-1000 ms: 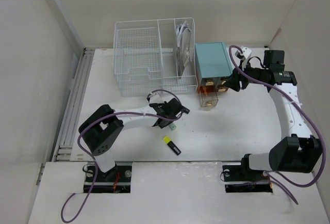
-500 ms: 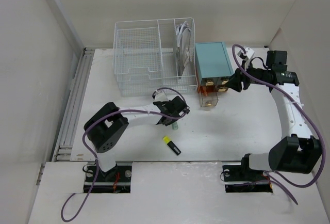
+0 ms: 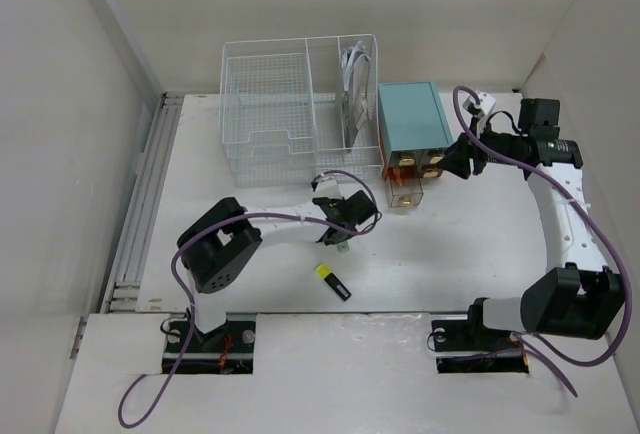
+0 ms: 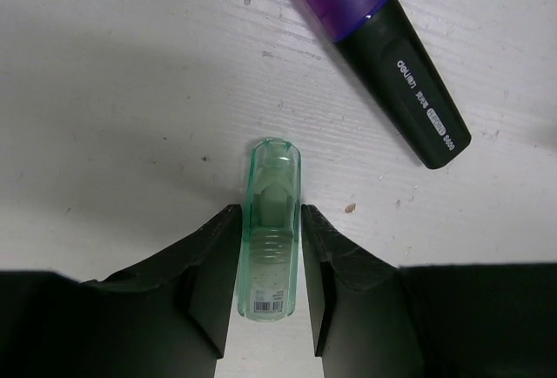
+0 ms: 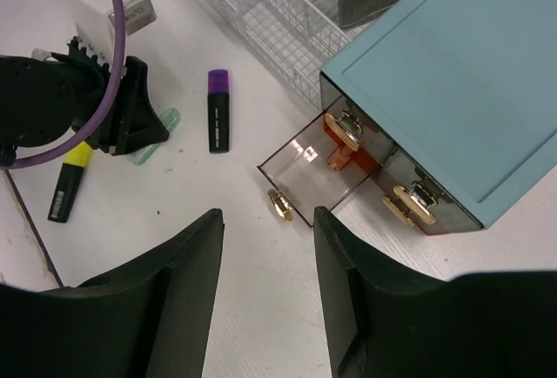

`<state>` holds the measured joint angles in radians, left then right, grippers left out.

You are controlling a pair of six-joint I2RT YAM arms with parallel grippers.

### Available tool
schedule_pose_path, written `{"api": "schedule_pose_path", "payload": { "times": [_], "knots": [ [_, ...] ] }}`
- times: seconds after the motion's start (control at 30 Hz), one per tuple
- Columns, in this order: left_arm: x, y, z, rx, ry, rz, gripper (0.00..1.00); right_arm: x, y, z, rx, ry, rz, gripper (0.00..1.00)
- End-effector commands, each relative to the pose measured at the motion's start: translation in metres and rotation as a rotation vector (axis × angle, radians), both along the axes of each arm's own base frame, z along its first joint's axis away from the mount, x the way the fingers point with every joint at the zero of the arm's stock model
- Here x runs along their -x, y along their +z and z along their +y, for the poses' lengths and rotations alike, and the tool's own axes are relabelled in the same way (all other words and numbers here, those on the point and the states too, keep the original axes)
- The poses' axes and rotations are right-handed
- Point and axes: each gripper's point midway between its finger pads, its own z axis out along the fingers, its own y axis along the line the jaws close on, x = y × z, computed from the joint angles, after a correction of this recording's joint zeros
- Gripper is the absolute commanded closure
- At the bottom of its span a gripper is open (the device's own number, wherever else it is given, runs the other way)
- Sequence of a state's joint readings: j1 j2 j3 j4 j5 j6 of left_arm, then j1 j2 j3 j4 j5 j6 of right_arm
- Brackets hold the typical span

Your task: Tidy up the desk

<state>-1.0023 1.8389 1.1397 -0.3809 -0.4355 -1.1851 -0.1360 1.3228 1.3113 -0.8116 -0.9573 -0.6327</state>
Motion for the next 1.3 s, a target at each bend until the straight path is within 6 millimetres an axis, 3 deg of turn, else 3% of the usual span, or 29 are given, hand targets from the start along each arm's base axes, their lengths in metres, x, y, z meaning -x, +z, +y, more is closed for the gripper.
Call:
{"api": "schedule_pose_path", "payload": {
  "times": [0.0,0.3,0.4,0.47,0.6,0.67,0.8,0.87,0.9,1.0,1.27],
  "knots": [
    [0.061,-0.047,0.054,-0.255,-0.078,0.250,0.68,0.005,0.019,0.004,-0.010,0.038,-0.072,0.48],
    [0.073,-0.050,0.056,-0.286,-0.125,0.284,0.68,0.007,0.019,0.005,-0.018,0.044,-0.064,0.48],
    [0.075,-0.053,0.057,-0.296,-0.146,0.301,0.81,0.007,0.021,0.002,-0.017,0.033,-0.073,0.48],
    [0.078,-0.055,0.058,-0.303,-0.156,0.314,1.00,0.007,0.021,0.002,-0.017,0.033,-0.073,0.48],
    [0.068,-0.047,0.056,-0.334,-0.161,0.287,1.00,0.008,0.021,-0.003,-0.019,0.025,-0.073,0.48],
    [0.057,-0.032,0.040,-0.310,-0.176,0.234,1.00,0.008,0.021,-0.003,-0.019,0.025,-0.073,0.48],
    [0.028,0.029,0.005,-0.232,-0.215,0.084,1.00,0.008,0.022,-0.004,-0.026,0.022,-0.074,0.48],
    [0.019,0.048,-0.008,-0.206,-0.255,0.048,1.00,0.008,0.021,-0.007,-0.027,0.011,-0.065,0.48],
    [0.009,0.070,-0.023,-0.157,-0.264,-0.006,1.00,0.008,0.021,-0.007,-0.027,0.011,-0.065,0.48],
    [-0.006,0.103,-0.048,-0.087,-0.295,-0.080,1.00,0.007,0.021,-0.013,-0.027,-0.007,-0.065,0.48],
    [-0.039,0.137,-0.091,-0.042,-0.372,-0.224,1.00,0.004,0.022,-0.031,-0.024,-0.056,-0.085,0.48]
  ]
}}
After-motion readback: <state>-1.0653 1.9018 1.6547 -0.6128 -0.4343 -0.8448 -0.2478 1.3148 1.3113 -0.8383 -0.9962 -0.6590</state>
